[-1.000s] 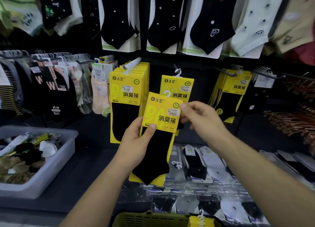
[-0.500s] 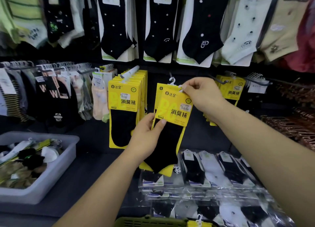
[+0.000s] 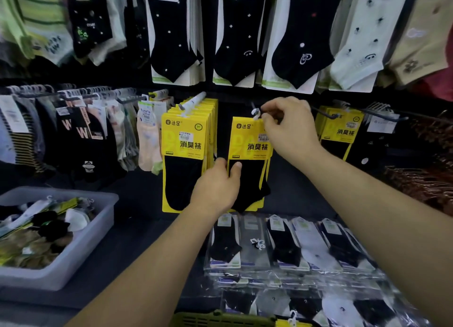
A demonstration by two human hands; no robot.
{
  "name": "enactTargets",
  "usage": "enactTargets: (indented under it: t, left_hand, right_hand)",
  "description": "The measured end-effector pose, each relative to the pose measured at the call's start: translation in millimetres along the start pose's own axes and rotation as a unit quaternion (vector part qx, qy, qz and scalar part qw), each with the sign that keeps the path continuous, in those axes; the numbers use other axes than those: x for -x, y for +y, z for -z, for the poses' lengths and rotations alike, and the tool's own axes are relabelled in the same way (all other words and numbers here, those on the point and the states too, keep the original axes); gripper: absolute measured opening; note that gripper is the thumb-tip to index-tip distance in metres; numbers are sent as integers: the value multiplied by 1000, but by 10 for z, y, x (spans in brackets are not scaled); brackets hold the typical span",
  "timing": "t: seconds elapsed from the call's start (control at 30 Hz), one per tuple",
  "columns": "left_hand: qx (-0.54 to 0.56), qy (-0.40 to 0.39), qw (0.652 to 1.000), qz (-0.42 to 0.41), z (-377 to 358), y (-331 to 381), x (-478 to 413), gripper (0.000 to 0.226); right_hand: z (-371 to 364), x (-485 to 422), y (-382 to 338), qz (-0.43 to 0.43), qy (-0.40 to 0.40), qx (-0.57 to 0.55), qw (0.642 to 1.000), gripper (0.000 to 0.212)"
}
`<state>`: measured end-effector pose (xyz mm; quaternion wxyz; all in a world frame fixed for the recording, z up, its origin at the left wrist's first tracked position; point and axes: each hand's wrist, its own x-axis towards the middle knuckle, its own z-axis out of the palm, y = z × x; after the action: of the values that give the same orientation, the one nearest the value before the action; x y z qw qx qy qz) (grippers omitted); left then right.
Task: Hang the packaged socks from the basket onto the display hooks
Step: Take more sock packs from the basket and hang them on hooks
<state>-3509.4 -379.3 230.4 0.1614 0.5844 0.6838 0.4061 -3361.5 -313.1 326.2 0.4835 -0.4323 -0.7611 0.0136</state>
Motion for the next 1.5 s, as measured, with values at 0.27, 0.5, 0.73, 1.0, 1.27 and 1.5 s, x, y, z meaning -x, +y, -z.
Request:
enactTargets:
  t: [0.27,0.5,0.73,1.0,1.27,1.5]
  left_hand:
    - [75,58,995,-25,31,199,-176,66]
    - [211,69,974,-46,-245,180,-540,29]
    - [139,103,985,-23,-331,214,-887,32]
    - [66,59,996,-6,-430,-34,-414,59]
    - [-67,-103,990,68,-661,-1234,1042,39]
    - [-269,-123,933,206,-713,-2522,2436,44]
  right_hand:
    - [-254,406,382,-150,-29,-137,979,66]
    - [-591,530,559,-128,-91,-135,978,18]
    - [-759,283,712,-130,-115,-106,979,30]
    - [-800,805,891,-198,-147,-122,961,57]
    - [-939,2551,937,-225,-311,-75,920,12]
    - [-1258,4230,708,-188,-549,-21,814,23]
